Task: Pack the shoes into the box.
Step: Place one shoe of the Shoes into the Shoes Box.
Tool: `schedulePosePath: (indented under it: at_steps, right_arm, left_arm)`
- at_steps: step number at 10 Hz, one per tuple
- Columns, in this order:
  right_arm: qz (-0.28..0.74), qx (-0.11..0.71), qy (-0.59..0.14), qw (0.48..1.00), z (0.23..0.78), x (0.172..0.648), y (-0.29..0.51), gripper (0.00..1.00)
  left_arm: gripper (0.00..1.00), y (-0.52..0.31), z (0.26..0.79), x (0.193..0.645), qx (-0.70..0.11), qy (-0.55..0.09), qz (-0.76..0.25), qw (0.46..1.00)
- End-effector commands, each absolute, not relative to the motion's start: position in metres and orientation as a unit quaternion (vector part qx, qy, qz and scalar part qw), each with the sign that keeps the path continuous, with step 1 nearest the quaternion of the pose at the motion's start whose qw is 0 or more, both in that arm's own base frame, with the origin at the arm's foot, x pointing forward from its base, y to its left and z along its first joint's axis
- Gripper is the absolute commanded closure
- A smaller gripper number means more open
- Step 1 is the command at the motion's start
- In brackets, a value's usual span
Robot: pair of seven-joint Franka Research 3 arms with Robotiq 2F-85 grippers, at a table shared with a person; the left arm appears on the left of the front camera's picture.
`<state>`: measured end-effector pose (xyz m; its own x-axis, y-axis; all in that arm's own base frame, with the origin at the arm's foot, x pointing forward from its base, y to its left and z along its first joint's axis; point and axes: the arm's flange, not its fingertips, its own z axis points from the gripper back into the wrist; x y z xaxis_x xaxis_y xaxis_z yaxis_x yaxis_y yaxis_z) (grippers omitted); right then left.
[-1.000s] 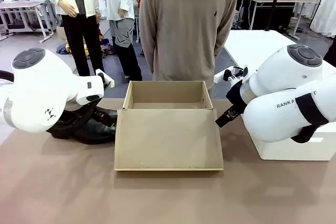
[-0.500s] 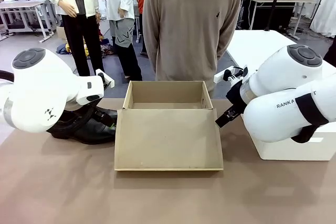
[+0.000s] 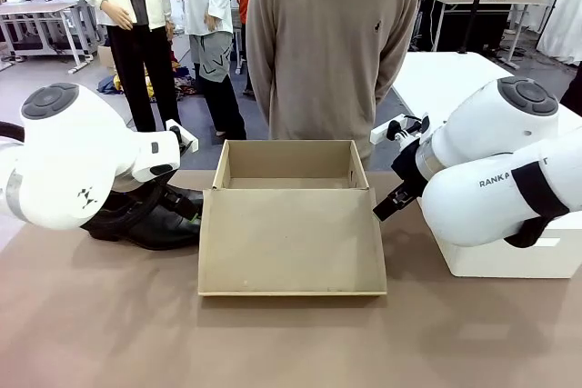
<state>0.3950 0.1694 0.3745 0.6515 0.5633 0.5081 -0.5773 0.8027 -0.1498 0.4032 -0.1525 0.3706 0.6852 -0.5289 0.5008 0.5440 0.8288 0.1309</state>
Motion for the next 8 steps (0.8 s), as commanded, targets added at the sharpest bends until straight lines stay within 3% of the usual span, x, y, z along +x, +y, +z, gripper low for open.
schedulePosePath:
  at_steps: [1,4,8]
  right_arm:
    - [0.314,0.013,-0.275,0.909,0.375,0.395,0.169,0.0]
    - [0.312,0.017,-0.272,0.91,0.382,0.395,0.168,0.0]
    - [0.307,0.045,-0.283,0.908,0.429,0.394,0.159,0.0]
  left_arm:
    - [0.0,-0.152,0.371,0.403,-0.014,-0.268,-0.292,0.918]
    - [0.0,-0.151,0.38,0.4,-0.014,-0.273,-0.303,0.913]
    - [0.0,-0.147,0.426,0.393,0.009,-0.292,-0.313,0.904]
